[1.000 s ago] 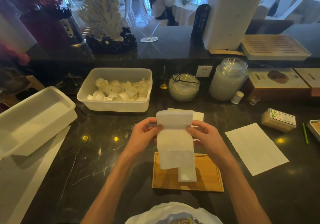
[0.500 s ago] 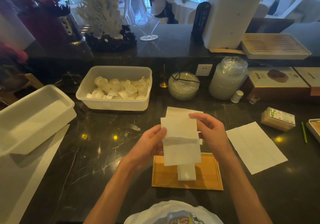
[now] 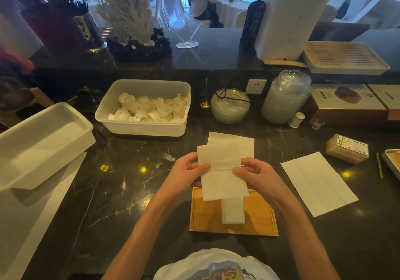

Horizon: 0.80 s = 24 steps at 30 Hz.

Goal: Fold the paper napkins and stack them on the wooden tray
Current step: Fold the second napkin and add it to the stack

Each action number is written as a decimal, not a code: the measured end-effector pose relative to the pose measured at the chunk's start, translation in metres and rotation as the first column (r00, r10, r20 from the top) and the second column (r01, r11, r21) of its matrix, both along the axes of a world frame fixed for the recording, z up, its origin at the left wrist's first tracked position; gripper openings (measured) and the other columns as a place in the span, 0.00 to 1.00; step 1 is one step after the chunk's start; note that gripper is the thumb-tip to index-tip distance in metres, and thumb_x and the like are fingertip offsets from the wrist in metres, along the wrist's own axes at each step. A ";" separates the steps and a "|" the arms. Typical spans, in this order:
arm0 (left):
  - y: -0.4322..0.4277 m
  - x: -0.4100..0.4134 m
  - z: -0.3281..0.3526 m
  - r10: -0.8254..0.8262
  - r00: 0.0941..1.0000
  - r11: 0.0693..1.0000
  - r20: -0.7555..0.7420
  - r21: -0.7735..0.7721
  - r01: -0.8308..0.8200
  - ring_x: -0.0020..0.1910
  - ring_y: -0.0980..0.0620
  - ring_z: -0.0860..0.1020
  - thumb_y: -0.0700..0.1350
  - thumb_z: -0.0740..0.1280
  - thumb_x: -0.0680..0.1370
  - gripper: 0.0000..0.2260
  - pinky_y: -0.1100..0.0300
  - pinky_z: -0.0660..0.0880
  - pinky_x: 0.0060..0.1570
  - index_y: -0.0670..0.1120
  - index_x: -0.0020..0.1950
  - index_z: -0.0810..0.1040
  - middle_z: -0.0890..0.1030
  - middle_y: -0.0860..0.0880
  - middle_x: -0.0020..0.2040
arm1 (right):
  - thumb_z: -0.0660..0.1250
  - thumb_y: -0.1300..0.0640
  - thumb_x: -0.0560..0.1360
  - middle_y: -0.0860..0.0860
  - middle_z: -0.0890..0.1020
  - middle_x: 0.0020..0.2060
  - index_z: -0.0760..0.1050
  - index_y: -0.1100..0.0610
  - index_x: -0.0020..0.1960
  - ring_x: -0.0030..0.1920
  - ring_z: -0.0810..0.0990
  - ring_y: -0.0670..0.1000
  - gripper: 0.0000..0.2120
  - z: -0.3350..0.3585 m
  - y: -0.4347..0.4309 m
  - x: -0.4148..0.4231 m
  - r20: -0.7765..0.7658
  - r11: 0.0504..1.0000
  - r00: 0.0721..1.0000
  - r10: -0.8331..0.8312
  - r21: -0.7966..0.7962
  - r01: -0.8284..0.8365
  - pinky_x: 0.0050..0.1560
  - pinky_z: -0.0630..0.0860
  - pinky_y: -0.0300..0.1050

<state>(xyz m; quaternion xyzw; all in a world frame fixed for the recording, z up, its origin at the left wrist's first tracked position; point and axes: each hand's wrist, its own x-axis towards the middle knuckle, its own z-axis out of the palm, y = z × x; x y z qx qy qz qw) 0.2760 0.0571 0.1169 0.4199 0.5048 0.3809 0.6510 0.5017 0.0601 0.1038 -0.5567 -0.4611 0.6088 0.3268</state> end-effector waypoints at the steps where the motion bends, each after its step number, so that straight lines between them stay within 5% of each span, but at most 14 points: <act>1: 0.000 -0.001 -0.001 -0.001 1.000 1.000 0.002 0.000 0.001 0.54 0.55 0.86 0.43 0.70 0.80 0.11 0.62 0.83 0.42 0.54 0.61 0.78 0.87 0.57 0.55 | 0.73 0.53 0.76 0.46 0.89 0.50 0.82 0.50 0.58 0.51 0.88 0.47 0.10 -0.001 0.000 -0.001 0.014 1.000 1.000 -0.012 -0.002 0.012 0.51 0.85 0.47; 8: 0.002 -0.006 -0.003 0.034 0.999 0.999 -0.039 0.028 -0.033 0.53 0.56 0.86 0.43 0.72 0.79 0.11 0.63 0.83 0.42 0.56 0.58 0.80 0.87 0.59 0.52 | 0.72 0.51 0.77 0.44 0.88 0.49 0.82 0.49 0.58 0.51 0.88 0.46 0.09 -0.003 -0.001 -0.004 0.006 0.999 0.999 -0.045 -0.006 0.045 0.46 0.84 0.40; 14: 0.003 -0.010 -0.002 0.040 0.999 0.999 0.036 -0.004 -0.039 0.57 0.51 0.84 0.39 0.71 0.79 0.09 0.62 0.83 0.44 0.52 0.47 0.89 0.87 0.54 0.53 | 0.72 0.58 0.78 0.46 0.86 0.52 0.85 0.50 0.53 0.55 0.85 0.49 0.07 -0.004 -0.002 -0.003 -0.070 0.996 0.994 -0.085 0.020 0.087 0.48 0.85 0.46; 20: -0.006 -0.009 -0.001 0.034 0.974 0.998 0.223 -0.062 -0.020 0.58 0.50 0.85 0.52 0.68 0.78 0.14 0.59 0.83 0.44 0.52 0.63 0.80 0.86 0.49 0.59 | 0.67 0.62 0.81 0.46 0.85 0.49 0.85 0.51 0.46 0.57 0.83 0.50 0.11 -0.004 -0.003 -0.003 -0.073 0.987 0.990 -0.119 0.098 0.126 0.48 0.85 0.43; 24: -0.009 -0.005 -0.001 0.009 0.989 0.996 0.145 -0.084 0.003 0.58 0.49 0.85 0.54 0.64 0.82 0.15 0.55 0.84 0.45 0.50 0.66 0.77 0.85 0.49 0.60 | 0.67 0.62 0.81 0.44 0.85 0.49 0.85 0.48 0.45 0.57 0.84 0.47 0.13 -0.006 -0.002 -0.004 -0.043 0.985 0.993 -0.114 0.127 0.119 0.47 0.85 0.42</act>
